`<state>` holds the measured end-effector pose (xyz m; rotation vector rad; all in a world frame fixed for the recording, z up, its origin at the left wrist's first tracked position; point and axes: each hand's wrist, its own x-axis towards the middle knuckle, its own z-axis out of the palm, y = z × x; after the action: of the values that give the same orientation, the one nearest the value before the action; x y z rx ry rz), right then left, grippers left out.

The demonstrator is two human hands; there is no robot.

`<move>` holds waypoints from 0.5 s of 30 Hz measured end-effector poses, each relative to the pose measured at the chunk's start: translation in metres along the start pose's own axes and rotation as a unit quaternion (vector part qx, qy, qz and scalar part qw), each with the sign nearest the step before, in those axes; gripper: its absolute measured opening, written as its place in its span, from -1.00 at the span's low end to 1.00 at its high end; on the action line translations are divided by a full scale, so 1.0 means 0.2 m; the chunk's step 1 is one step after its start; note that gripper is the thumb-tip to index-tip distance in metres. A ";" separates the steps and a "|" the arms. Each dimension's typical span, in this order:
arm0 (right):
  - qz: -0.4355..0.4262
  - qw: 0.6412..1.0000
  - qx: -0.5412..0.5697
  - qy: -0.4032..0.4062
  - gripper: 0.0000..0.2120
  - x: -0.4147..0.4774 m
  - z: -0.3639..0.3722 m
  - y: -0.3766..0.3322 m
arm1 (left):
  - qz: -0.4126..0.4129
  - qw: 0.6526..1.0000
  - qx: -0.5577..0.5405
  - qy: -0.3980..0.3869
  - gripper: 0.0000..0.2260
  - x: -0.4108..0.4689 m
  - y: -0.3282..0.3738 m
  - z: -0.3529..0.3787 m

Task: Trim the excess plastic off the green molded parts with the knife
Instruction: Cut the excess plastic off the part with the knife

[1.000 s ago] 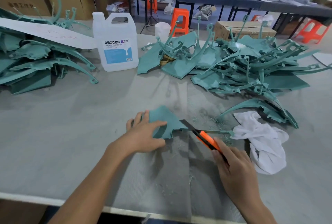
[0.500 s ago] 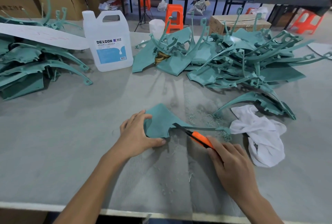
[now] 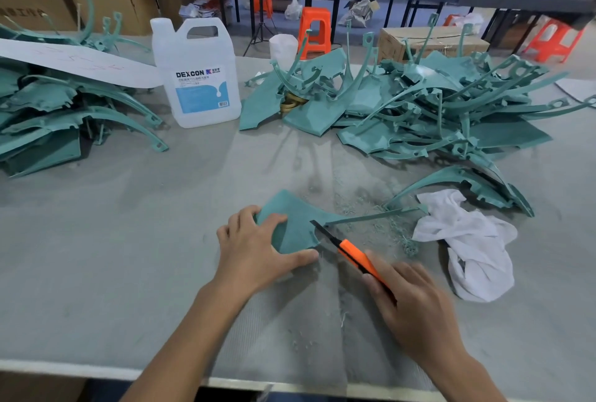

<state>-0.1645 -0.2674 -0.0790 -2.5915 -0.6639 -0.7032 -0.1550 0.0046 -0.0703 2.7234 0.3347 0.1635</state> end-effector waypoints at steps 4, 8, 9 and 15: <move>0.010 1.000 0.018 -0.006 -0.62 0.00 -0.02 -0.03 | 0.005 0.999 0.031 0.036 -0.07 -0.05 0.04 0.04; 0.024 1.000 0.012 0.003 -0.66 0.02 -0.04 -0.04 | -0.002 0.998 0.033 0.050 -0.14 -0.07 0.05 0.05; 0.020 1.000 0.013 0.005 -0.65 0.02 -0.04 -0.04 | -0.002 0.998 0.032 0.052 -0.15 -0.07 0.05 0.05; 0.009 0.999 0.035 -0.002 -0.62 0.01 -0.03 -0.03 | -0.002 0.997 0.036 0.061 -0.16 -0.06 0.04 0.06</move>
<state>-0.1693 -0.2645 -0.0714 -2.5324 -0.6537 -0.6585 -0.1634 -0.0110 -0.0795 2.7908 0.3886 0.3231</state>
